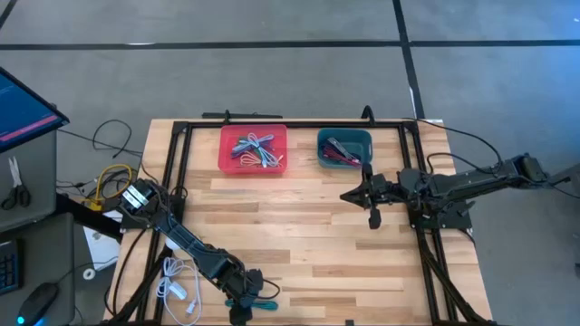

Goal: Pick & Place USB Port
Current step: Put the black and light blue charger cable into the green bin

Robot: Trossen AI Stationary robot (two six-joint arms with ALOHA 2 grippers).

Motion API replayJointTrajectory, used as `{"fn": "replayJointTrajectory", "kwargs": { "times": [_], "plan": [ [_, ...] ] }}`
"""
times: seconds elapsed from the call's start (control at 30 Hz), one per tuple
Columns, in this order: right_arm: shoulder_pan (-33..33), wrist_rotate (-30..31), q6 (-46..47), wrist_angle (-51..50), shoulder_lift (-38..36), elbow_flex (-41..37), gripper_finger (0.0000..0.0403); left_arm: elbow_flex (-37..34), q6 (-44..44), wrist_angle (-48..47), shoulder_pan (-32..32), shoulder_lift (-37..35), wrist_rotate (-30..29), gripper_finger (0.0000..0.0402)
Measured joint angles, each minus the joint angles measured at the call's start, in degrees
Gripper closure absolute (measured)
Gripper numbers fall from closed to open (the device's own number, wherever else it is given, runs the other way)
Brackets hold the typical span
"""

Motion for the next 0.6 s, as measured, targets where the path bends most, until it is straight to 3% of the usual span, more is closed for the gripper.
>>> {"fn": "replayJointTrajectory", "kwargs": {
  "times": [0.2, 0.5, 0.6],
  "plan": [
    [0.9, 0.0, 0.0, 1.8, -0.1, 0.0, 0.0403, 0.0, 0.8, 0.0, 0.0, 0.7, -0.2, 0.0229],
    [1.2, 0.0, 0.0, 3.2, -0.1, 0.0, 0.0403, -0.2, 7.5, -0.2, 0.0, 0.9, -1.3, 0.0368],
    [1.2, 0.0, 0.0, 3.2, -0.1, 0.0, 0.0403, -0.1, 9.6, 0.5, -0.1, 0.9, -1.0, 0.0386]
  ]
}}
